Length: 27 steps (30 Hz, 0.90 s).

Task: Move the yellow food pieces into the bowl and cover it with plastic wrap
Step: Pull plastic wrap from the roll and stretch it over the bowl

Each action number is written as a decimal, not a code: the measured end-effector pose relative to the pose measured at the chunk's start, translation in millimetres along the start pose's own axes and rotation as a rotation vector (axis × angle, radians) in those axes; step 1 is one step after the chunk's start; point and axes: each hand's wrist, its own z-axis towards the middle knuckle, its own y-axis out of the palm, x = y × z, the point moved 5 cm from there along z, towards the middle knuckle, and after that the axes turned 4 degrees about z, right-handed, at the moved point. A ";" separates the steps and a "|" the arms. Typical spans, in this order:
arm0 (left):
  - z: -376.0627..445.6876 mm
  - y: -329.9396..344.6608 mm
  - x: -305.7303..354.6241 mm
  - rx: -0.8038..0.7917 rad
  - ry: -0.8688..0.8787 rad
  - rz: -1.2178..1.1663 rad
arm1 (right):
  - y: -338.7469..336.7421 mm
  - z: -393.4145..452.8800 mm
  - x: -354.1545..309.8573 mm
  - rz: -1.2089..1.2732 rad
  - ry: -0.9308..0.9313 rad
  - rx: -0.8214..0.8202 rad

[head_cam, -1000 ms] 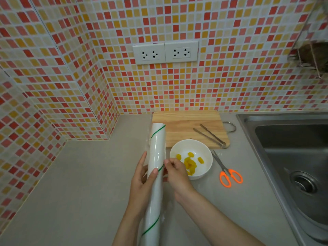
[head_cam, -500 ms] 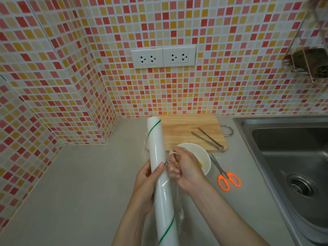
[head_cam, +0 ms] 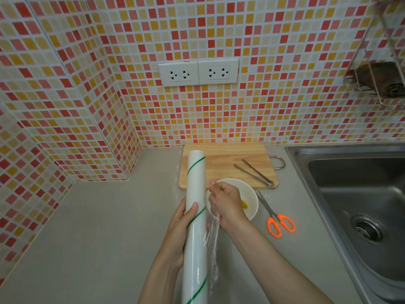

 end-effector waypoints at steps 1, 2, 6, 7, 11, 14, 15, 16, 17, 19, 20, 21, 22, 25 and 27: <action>1.5 1.0 -1.1 -0.003 -0.004 0.010 | -3.3 2.2 0.8 -0.009 -0.016 0.036; 3.5 3.1 -1.7 -0.009 -0.009 0.016 | -7.6 3.8 0.0 -0.018 -0.046 0.071; 11.1 11.8 -0.1 -0.056 -0.024 0.000 | -22.5 4.4 -13.7 0.000 -0.216 0.136; 12.2 14.0 0.4 -0.077 -0.029 -0.028 | -24.3 4.4 -18.0 0.019 -0.230 0.116; 14.1 19.1 2.6 -0.157 -0.083 -0.129 | -23.4 9.3 -28.1 0.018 -0.078 -0.016; 10.6 28.0 2.6 -0.226 -0.125 -0.157 | -21.8 14.4 -29.9 -0.043 0.081 -0.055; 9.5 30.2 1.7 -0.221 -0.136 -0.162 | -21.0 16.1 -31.6 -0.019 0.088 -0.074; 8.2 31.2 0.9 -0.203 -0.140 -0.164 | -20.1 17.7 -33.8 0.022 0.085 -0.093; 7.2 31.1 0.1 -0.182 -0.139 -0.164 | -19.5 18.4 -36.5 0.066 0.084 -0.110; 5.4 31.0 0.1 -0.172 -0.132 -0.184 | -19.1 17.9 -43.0 0.129 0.099 -0.136; 5.0 31.0 0.8 -0.178 -0.132 -0.206 | -19.5 18.0 -46.3 0.157 0.104 -0.140; 5.1 30.1 1.5 -0.177 -0.127 -0.221 | -20.5 18.6 -49.7 0.193 0.103 -0.130; 6.3 27.6 1.8 -0.159 -0.117 -0.224 | -22.4 19.3 -53.3 0.237 0.094 -0.103; 12.1 19.5 1.2 -0.055 -0.066 -0.205 | -31.0 21.3 -61.3 0.279 -0.019 0.014; 16.7 18.2 2.6 -0.015 -0.024 -0.150 | -35.1 20.3 -66.2 0.214 -0.156 0.058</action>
